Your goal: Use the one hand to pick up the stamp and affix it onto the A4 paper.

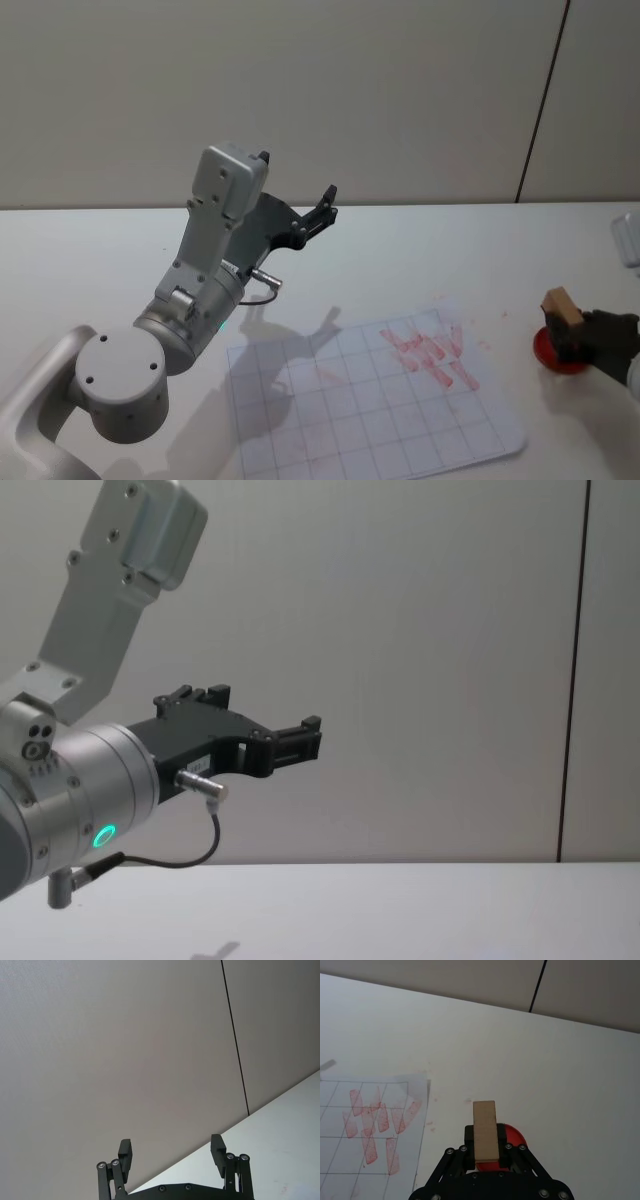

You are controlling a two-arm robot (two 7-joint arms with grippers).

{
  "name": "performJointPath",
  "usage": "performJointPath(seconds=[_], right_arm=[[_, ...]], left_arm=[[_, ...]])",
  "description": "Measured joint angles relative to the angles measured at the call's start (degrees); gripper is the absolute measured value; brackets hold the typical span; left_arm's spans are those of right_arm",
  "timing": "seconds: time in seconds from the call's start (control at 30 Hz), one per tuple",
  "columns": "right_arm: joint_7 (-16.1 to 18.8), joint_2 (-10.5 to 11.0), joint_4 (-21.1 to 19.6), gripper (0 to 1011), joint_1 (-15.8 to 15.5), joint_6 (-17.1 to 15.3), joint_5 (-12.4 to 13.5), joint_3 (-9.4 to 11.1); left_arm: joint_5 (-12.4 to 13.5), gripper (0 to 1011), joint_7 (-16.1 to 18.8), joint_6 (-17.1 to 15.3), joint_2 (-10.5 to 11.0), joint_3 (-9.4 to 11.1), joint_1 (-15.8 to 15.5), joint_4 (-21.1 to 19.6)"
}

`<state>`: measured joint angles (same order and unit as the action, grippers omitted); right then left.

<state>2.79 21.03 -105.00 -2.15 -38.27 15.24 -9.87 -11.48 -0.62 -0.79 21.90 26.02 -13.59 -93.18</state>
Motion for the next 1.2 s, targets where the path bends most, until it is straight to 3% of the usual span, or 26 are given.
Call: performJointPath(seconds=[0.4,0.87,1.17,1.2], right_arm=[[-1.00,0.04,1.75,219,-0.64,-0.59,0.31,0.68],[0.47,-1.13,6.39,220,1.57,0.48,-1.07,0.50],[1.79,-1.68,8.19,438,2.66,1.37,-2.06,0.20],[1.94,-1.74,8.31,519,2.76,1.56,-2.17,0.16]], left_arm=[[0.00,1001,0.00,0.00,0.00,0.00,0.00,0.00],[0.00,1001,0.00,0.00,0.00,0.00,0.00,0.00],[0.00,1001,0.00,0.00,0.00,0.00,0.00,0.00],[0.00,1001,0.00,0.00,0.00,0.00,0.00,0.00]])
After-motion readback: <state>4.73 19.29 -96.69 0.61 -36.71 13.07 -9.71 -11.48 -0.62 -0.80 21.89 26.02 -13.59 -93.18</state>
